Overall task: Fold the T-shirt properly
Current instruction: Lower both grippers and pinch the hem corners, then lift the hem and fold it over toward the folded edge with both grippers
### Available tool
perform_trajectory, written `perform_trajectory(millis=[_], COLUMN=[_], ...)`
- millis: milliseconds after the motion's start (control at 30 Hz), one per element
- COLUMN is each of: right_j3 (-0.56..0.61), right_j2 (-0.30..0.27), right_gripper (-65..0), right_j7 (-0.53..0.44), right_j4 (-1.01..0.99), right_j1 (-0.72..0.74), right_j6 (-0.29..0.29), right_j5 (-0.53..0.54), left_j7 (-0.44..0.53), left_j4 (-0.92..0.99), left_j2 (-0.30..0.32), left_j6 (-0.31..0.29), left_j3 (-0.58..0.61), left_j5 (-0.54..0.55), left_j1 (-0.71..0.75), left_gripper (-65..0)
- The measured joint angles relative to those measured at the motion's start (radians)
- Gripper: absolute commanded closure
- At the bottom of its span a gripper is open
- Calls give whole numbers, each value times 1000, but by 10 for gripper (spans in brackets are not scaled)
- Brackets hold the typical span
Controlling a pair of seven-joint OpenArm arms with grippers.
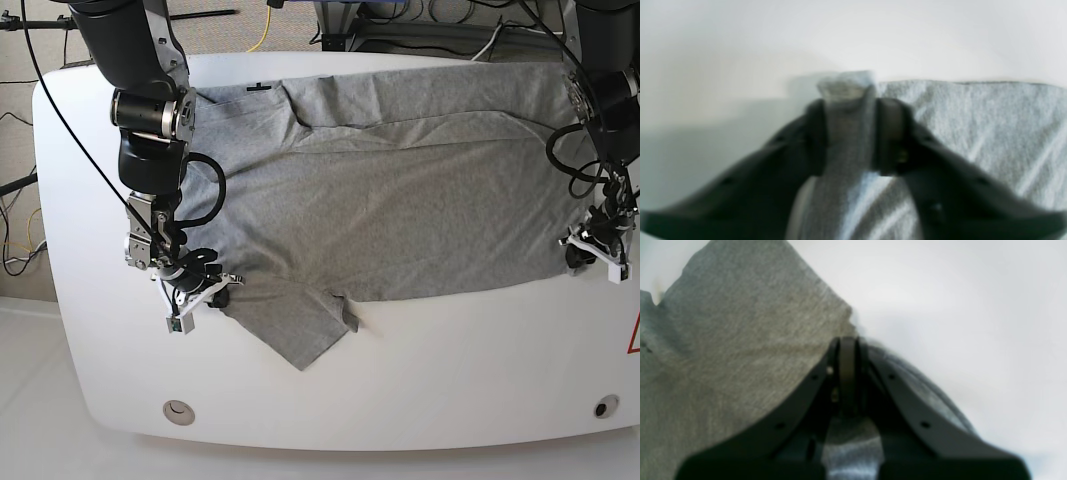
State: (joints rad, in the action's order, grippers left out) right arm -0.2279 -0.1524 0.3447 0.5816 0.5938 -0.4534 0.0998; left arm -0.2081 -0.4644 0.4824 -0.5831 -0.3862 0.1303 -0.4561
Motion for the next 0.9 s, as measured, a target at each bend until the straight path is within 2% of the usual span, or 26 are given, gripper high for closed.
perform_trajectory(millis=[133,233,900], right_j3=[0,0,5], right_j2=[0,0,0], right_gripper=[0,0,0], right_j7=[0,0,47], right_j4=[0,0,59], right_j1=[0,0,-14], right_j6=[0,-4,1], right_j5=[-3,-3,-18], left_j7=[5,4,-12], left_j4=[0,-1,-17], left_j2=[-2,-3,-10], left_j6=[0,0,11], left_j3=[0,0,-2], left_j5=[2,1,-5], left_j1=[3,3,-4], left_gripper=[-7,0,-6])
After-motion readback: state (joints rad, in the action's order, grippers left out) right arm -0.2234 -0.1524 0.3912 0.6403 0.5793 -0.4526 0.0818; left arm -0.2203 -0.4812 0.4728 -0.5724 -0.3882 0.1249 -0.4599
